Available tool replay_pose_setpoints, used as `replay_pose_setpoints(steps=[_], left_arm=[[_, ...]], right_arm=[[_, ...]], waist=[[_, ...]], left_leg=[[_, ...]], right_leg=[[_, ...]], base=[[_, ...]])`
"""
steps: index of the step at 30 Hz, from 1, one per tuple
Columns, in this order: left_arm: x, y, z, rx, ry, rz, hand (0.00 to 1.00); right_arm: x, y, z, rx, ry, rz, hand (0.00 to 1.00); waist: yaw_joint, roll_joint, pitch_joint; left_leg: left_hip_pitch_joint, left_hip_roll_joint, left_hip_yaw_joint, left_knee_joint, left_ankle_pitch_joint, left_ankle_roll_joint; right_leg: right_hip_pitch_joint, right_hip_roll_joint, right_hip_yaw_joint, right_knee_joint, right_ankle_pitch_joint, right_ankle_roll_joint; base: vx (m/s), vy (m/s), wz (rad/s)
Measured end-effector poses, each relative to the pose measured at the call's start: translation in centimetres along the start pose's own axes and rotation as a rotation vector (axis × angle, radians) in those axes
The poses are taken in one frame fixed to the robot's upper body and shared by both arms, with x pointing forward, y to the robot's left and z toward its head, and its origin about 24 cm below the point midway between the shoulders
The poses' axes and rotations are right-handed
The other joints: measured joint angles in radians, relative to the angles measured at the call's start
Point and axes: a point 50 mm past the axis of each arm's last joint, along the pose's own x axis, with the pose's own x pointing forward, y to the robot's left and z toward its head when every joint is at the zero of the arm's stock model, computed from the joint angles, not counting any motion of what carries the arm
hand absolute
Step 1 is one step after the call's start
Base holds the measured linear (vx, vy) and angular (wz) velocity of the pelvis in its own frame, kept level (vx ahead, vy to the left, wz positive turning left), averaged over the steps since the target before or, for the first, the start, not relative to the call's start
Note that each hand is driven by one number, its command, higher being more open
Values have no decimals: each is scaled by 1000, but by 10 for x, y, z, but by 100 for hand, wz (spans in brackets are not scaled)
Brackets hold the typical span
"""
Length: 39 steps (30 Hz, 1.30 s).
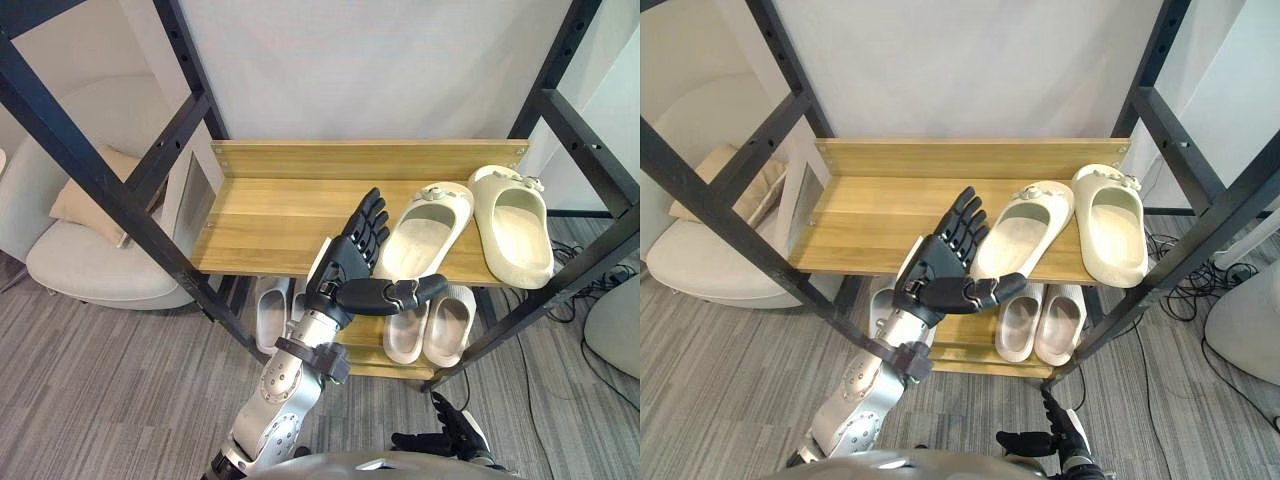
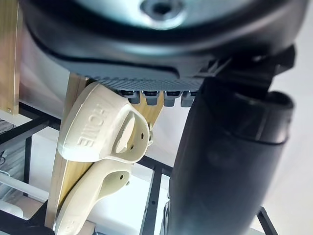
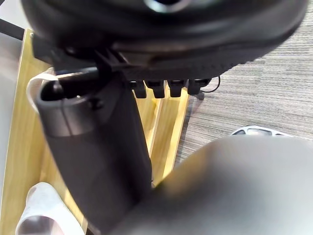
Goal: Organize the slippers on the shoe rack
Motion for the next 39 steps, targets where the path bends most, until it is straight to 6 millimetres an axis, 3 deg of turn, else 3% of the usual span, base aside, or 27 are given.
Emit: replay_pose_setpoints(steps=[10,21,25,29,39], left_arm=[[3,-1,-12,22,39,-27,100],[23,-11,-22,159,64,-121,100],[35,-16,-23,226,60,-153,100],[38,-16,-22,262,37,-150,100],[50,-10,-25,364,18,-109,100]], right_arm=[[2,5,0,-20,5,13,100],[3,8,3,-17,-2,4,100],[7,8,9,-17,-20,5,100],[7,8,11,-15,-23,0,100],[19,12,36,-2,-99,-9,100]], waist=[[0,-22,-5],[-3,-39,10],[-25,-44,32],[-25,-47,43],[-22,-59,50]], left_leg=[[10,-1,-14,-26,20,0],[15,-1,-12,-39,28,0],[16,-1,-10,-41,28,0],[16,0,-8,-43,28,0],[16,2,10,-44,29,-3]], right_leg=[[8,-1,-18,-3,1,0],[4,0,-15,-5,5,1],[3,0,-13,-5,5,0],[3,0,-12,-5,6,1],[-7,-2,9,-6,16,2]], base=[[-8,3,5],[0,0,0],[0,0,0],[0,0,0],[-18,11,-4]])
